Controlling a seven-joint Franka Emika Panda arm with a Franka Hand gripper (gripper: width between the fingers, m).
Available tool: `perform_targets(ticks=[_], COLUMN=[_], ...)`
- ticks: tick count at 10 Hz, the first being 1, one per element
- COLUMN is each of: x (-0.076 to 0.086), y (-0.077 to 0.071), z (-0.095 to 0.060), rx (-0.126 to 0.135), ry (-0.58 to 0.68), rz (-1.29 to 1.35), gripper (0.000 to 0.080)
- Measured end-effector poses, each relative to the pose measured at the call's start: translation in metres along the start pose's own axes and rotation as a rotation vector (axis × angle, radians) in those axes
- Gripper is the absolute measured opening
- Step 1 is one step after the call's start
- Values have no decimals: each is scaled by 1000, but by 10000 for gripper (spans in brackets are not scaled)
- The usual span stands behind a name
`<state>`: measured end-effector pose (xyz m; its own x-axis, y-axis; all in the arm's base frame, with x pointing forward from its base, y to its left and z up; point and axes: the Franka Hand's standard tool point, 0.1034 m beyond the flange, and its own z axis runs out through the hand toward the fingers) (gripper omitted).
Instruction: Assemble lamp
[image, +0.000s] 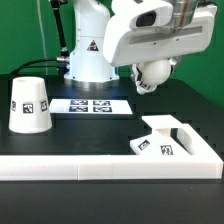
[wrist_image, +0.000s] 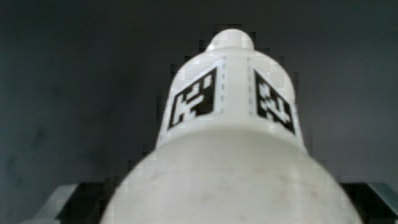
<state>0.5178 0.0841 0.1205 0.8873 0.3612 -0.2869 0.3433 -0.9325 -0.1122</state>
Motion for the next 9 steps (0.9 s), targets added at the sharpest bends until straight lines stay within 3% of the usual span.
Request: perform_targets(ticks=[2,5,7,9], x=[-4,12,9,10], y=[0,4,9,13], z=[-6,-32,-26,-24], rx=[-20,-66,-94,-129], ry=[109,305,443,500], rz=[-1,-5,-4,-60], gripper=[576,576,576,576])
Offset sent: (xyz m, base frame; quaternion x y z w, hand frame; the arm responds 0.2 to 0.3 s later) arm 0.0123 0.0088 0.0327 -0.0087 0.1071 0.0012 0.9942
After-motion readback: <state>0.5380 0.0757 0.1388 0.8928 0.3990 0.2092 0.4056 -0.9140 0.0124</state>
